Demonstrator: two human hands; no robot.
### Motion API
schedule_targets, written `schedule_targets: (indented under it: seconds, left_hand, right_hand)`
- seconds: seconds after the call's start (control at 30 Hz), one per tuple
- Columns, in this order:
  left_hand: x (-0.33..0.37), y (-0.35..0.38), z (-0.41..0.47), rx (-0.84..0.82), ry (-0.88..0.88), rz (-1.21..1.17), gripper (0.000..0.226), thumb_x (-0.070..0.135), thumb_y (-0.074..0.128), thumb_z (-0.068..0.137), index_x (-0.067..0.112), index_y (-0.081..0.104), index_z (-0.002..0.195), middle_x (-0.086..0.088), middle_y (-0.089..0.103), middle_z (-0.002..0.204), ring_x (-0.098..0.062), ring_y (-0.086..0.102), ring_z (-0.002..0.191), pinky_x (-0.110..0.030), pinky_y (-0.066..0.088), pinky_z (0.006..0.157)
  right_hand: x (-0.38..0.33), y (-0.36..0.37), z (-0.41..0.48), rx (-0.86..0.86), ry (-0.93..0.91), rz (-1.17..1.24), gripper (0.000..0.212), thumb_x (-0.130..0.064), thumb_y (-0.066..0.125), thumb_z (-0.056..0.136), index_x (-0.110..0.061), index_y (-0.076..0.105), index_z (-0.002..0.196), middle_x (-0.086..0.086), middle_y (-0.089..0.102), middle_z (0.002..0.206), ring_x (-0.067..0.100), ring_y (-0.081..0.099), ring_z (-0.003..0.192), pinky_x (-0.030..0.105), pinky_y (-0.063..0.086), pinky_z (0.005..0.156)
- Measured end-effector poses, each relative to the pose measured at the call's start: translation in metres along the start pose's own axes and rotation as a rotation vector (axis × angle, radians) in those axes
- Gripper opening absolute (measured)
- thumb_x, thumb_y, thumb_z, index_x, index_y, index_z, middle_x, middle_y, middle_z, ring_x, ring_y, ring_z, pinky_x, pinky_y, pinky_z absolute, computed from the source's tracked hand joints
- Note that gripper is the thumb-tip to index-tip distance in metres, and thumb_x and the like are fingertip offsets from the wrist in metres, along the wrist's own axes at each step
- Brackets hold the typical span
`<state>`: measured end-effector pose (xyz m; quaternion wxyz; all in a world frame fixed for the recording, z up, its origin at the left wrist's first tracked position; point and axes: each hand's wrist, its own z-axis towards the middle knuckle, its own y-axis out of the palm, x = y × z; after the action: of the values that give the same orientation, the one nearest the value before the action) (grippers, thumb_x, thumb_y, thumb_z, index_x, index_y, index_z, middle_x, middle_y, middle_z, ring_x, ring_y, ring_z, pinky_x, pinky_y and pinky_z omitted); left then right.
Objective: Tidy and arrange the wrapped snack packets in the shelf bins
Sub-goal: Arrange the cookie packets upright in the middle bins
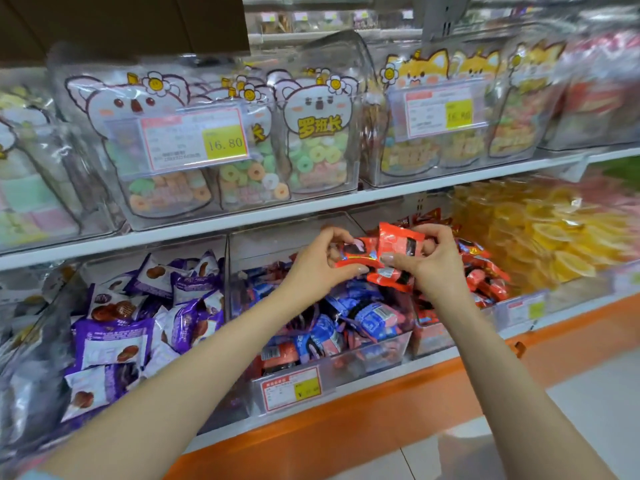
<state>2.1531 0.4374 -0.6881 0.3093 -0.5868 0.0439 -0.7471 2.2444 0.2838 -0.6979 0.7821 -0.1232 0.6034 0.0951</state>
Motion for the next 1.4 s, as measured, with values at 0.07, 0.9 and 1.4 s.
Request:
schedule_targets:
  seconds: [0.07,0.9,1.4]
  left_hand:
    - [0.007,0.02,0.017,0.0,0.015,-0.013,0.042,0.01,0.078,0.073,0.028,0.043,0.088,0.001,0.059,0.084,-0.017,0.058,0.073,-0.034,0.048,0.072]
    - [-0.043,-0.076,0.002,-0.052,-0.181,0.66,0.04,0.025,0.062,0.088,0.014,0.049,0.125,-0.008,0.043,0.134,-0.022,0.043,0.123,-0.023,0.033,0.092]
    - [-0.05,-0.07,-0.015,-0.538,-0.246,0.736,0.017,0.021,0.073,0.079,0.021,0.057,0.086,0.007,0.062,0.092,-0.01,0.059,0.09,-0.024,0.045,0.082]
  right_hand:
    - [0.003,-0.017,0.002,0.168,-0.053,-0.052,0.059,-0.01,0.084,0.066,-0.017,0.042,0.107,0.004,0.056,0.081,0.015,0.055,0.065,0.023,0.045,0.057]
    - [0.003,0.026,-0.002,-0.111,-0.244,-0.451,0.033,-0.006,0.063,0.085,-0.011,0.062,0.118,0.004,0.058,0.115,0.01,0.052,0.098,0.011,0.034,0.083]
    - [0.006,0.046,-0.006,-0.236,-0.249,-0.42,0.019,-0.013,0.062,0.089,-0.02,0.066,0.107,-0.003,0.057,0.109,0.0,0.053,0.081,0.024,0.047,0.08]
